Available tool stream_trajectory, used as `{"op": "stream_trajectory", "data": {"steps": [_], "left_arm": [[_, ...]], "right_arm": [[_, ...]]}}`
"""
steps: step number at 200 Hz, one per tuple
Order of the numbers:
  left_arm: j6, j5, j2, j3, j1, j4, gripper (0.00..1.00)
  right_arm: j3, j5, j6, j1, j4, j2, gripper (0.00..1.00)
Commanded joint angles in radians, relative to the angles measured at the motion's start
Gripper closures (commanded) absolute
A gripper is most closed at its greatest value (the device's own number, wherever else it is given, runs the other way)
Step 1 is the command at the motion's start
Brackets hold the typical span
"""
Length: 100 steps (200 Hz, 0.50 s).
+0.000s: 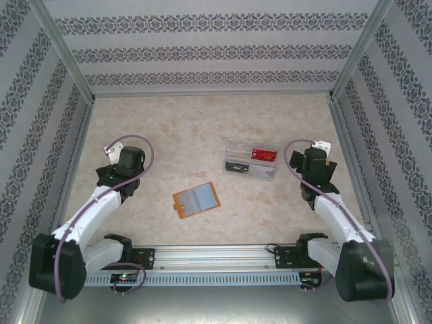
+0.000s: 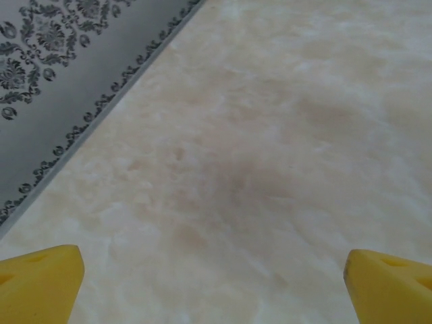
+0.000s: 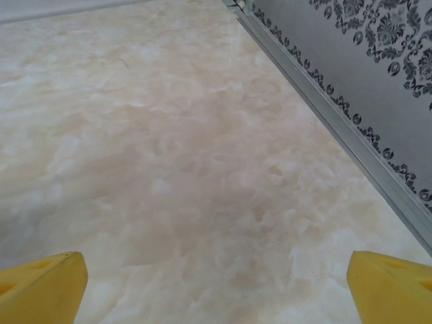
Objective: Take the credit cards out of the card holder
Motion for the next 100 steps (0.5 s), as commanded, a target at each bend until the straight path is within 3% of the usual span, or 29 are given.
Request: {"op": "stream_trajectory", "data": {"steps": [1,33,60,92,100], "left_arm": [[0.12,0.038,0.102,-0.032,0.067,0.242,0.0],[0.171,0.106,0.244,-0.076,0.122,0.49,0.01],[0.198,0.171,0.306,-0.079,0.151,0.629,0.01],[0.239,0.28,0.354,-0.123,0.194,0.84,0.01],[0.238,0.299,0.36,-0.107,0.199,0.795,0.0]], "right_arm": [[-0.015,0.001,0.001,-0.015,0.227,0.099,0.02],[0.003,-0.024,-0.034,-0.018,0.41,0.257,0.02],[0.058,-0.059,-0.07,-0.018,0.441,0.37,0.02],[0.042,-0.095,-0.121,0.01,0.5,0.384,0.02],[0.036,-0.115,-0.136,0.015,0.517,0.388,0.02]]}}
